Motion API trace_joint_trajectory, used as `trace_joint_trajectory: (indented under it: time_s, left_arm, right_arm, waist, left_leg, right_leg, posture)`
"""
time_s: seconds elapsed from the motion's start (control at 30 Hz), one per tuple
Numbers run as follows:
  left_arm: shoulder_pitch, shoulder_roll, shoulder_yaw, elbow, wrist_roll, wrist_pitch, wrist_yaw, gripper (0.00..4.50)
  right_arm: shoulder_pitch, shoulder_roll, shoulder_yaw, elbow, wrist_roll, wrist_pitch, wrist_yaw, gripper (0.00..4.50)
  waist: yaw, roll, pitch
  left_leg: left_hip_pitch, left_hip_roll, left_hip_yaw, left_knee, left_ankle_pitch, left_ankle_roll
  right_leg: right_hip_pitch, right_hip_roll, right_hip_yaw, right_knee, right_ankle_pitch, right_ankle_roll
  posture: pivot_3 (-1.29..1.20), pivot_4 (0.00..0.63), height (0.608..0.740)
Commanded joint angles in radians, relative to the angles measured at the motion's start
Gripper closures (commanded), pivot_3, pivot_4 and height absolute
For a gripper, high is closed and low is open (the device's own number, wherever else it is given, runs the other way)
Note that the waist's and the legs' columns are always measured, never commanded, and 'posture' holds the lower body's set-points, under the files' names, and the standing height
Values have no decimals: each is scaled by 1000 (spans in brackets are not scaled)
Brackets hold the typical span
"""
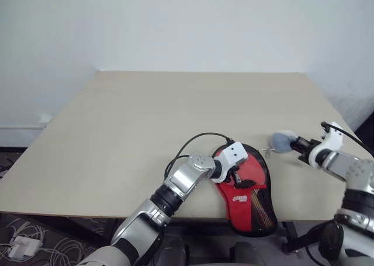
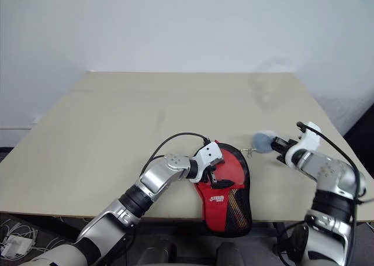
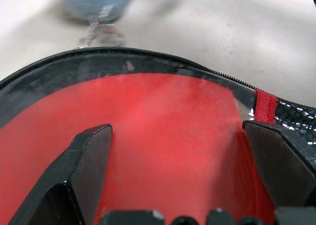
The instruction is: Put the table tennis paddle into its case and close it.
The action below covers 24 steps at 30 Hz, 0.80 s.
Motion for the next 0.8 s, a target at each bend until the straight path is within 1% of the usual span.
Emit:
trace_joint_trajectory:
  time_s: [0.03, 0.1, 0.17, 0.33, 0.47, 0.57, 0.8]
  left_arm:
    - [50, 39, -22, 94, 49, 65, -10, 0]
    - [50, 38, -23, 92, 50, 67, -20, 0]
    - [50, 34, -25, 93, 56, 64, -26, 0]
    - [56, 29, -27, 90, 63, 66, -33, 0]
    - [58, 30, -25, 88, 66, 68, -37, 0]
    - [58, 31, -24, 87, 67, 69, -38, 0]
    - [60, 30, -18, 88, 67, 73, -37, 0]
  right_arm:
    - [90, -73, -82, -156, 69, 58, 46, 4480]
    - [159, -120, -87, -208, 118, 97, 107, 4480]
    - [219, -172, -96, -239, 181, 127, 187, 4480]
    - [394, -275, -82, -306, 259, 80, 384, 4480]
    - [549, -346, -52, -347, 260, 2, 534, 4480]
    - [648, -401, -21, -359, 242, -54, 630, 4480]
    - [793, -480, -9, -364, 205, -167, 765, 4480]
  waist:
    - [0, 0, 0]
    - [0, 1, -1]
    - [0, 0, -1]
    - [1, -1, -1]
    - [0, -1, -2]
    - [0, 0, -3]
    - [1, -1, -4]
  left_leg:
    - [0, 0, 0, 0, 0, 0]
    - [0, -1, 0, 0, -3, -4]
    - [0, -1, 0, 1, -3, -4]
    - [0, -2, 0, 1, -4, -5]
    - [0, -2, 0, 1, -5, -5]
    - [1, -2, 0, 1, -5, -4]
    - [-1, -2, 0, 12, -14, 0]
  right_leg:
    - [0, 0, 0, 0, 0, 0]
    - [0, -1, 0, 0, 0, 0]
    - [-1, -2, 0, -1, -1, 1]
    - [-1, -3, 0, -2, -1, 1]
    - [0, -3, -1, -5, -2, 2]
    - [4, -3, -1, -12, -2, 2]
    - [9, -4, -2, -15, -2, 3]
  posture:
    - [0, 0, 740]
    - [0, 0, 740]
    - [0, 0, 740]
    - [0, 0, 740]
    - [0, 0, 740]
    - [0, 0, 740]
    - [0, 0, 740]
